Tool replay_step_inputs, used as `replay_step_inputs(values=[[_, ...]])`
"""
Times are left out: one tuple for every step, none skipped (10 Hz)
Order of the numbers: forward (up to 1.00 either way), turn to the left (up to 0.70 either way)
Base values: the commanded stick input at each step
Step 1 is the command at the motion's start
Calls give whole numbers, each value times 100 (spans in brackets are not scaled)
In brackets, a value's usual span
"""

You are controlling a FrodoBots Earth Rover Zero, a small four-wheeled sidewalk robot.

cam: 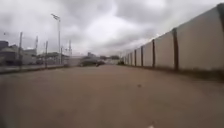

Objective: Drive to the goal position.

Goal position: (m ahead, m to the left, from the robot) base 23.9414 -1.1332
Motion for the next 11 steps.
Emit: replay_step_inputs(values=[[85,1],[85,1],[85,1],[85,1],[85,1],[85,1],[85,1],[85,1],[85,1],[85,1],[85,1]])
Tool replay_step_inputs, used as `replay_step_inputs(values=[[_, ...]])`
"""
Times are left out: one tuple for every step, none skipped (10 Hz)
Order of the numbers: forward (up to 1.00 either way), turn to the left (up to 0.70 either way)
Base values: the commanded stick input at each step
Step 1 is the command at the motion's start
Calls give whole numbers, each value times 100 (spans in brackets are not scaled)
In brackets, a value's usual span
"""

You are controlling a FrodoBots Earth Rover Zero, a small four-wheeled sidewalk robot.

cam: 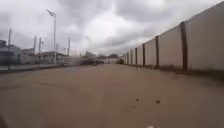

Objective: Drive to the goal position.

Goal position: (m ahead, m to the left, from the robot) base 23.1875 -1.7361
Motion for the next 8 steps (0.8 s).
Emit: replay_step_inputs(values=[[85,1],[85,1],[85,1],[85,1],[85,1],[85,1],[85,1],[85,1]])
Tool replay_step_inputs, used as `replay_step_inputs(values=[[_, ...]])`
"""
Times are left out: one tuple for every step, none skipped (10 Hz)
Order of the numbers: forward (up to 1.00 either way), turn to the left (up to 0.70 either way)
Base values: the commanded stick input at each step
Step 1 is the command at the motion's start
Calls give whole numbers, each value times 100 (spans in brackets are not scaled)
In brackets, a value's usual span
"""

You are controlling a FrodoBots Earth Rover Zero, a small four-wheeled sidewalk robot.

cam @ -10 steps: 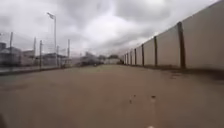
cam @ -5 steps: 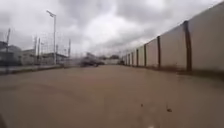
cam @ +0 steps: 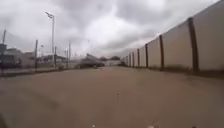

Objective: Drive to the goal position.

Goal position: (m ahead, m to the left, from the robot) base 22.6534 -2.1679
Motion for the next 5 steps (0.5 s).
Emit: replay_step_inputs(values=[[85,1],[85,1],[85,1],[85,1],[85,1]])
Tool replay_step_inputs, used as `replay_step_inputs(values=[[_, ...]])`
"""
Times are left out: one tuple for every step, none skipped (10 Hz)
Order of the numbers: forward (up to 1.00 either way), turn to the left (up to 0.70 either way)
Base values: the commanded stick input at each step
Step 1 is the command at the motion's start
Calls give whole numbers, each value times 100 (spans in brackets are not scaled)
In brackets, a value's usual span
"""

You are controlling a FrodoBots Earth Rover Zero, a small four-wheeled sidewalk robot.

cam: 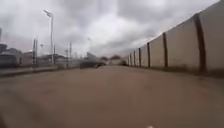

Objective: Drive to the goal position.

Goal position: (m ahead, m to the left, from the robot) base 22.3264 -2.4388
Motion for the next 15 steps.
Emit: replay_step_inputs(values=[[85,1],[85,1],[85,1],[85,1],[85,1],[85,1],[85,1],[85,1],[85,1],[85,2],[85,3],[85,3],[85,3],[85,3],[85,3]])
